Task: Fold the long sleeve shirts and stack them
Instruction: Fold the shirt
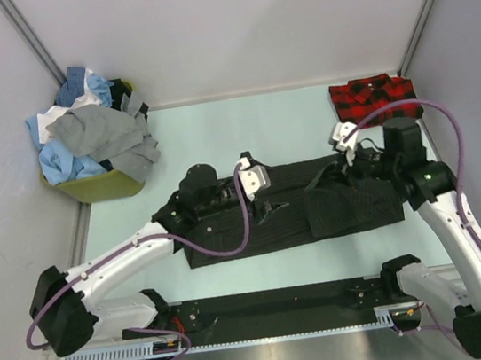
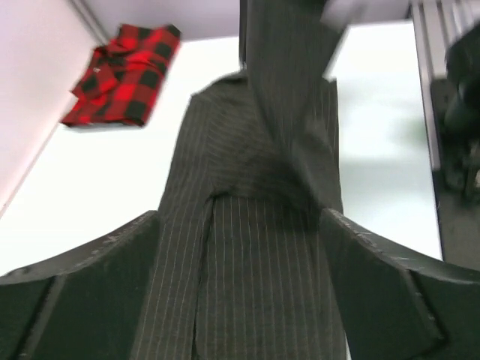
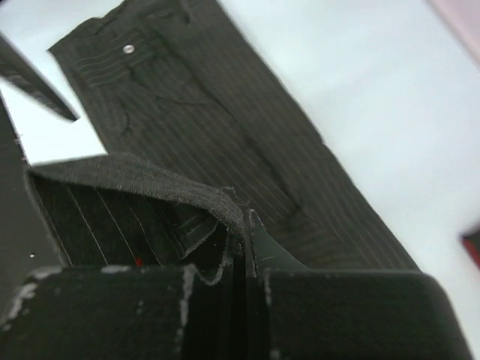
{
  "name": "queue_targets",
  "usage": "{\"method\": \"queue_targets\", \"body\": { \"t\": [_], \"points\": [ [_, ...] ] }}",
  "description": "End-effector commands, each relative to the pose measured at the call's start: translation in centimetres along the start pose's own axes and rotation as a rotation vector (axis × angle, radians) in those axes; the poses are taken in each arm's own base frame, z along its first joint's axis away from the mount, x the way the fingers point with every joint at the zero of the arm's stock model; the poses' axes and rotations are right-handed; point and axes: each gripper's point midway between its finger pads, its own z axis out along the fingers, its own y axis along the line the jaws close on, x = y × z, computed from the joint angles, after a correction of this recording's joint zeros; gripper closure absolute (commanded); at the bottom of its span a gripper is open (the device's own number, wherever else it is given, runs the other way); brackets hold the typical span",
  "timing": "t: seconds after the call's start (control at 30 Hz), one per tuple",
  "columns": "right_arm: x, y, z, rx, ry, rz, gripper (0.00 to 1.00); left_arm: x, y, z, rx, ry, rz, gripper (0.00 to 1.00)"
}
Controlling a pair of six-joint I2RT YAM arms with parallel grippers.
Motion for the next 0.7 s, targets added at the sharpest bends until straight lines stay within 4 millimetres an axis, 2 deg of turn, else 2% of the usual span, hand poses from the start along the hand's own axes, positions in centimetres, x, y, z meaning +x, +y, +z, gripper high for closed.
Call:
{"method": "queue_targets", "body": {
  "t": [0.0,0.13,0.27,0.4,0.47,0.5,0.53,0.6,0.63,0.67],
  "points": [
    [-1.6,-0.1,3.1,-0.02,-0.027,-0.02,1.0,-1.5,0.6,-0.3,-0.15,0.003,-0.083,0.04],
    [-2.2,1.2,5.5,-0.089,-0.02,-0.03,1.0,-2.3,0.6,0.4,-0.171,-0.002,-0.064,0.03],
    [-2.0,1.5,7.4,-0.109,0.019,-0.032,1.0,-2.6,0.0,0.5,-0.154,-0.005,-0.04,0.03],
    [-2.1,2.0,8.5,-0.114,0.036,-0.044,1.0,-2.2,0.1,0.7,-0.174,0.021,-0.063,0.04],
    [-2.3,2.2,8.7,-0.123,0.035,-0.052,1.0,-1.9,0.4,0.7,-0.197,0.039,-0.081,0.08],
    [-2.2,2.3,8.8,-0.127,0.037,-0.052,1.0,-1.4,0.5,0.9,-0.2,0.06,-0.088,0.11],
    [-2.3,2.4,8.9,-0.126,0.035,-0.057,1.0,-1.3,0.7,0.9,-0.211,0.067,-0.089,0.21],
    [-2.4,2.7,9.3,-0.135,0.035,-0.062,1.0,-0.7,1.1,1.0,-0.228,0.095,-0.103,0.32],
    [-2.5,2.6,9.3,-0.13,0.036,-0.067,1.0,-0.5,1.1,1.1,-0.233,0.103,-0.112,0.45],
    [-2.5,2.8,9.5,-0.135,0.037,-0.076,1.0,-0.5,1.2,1.1,-0.231,0.105,-0.118,0.52]
  ]
}}
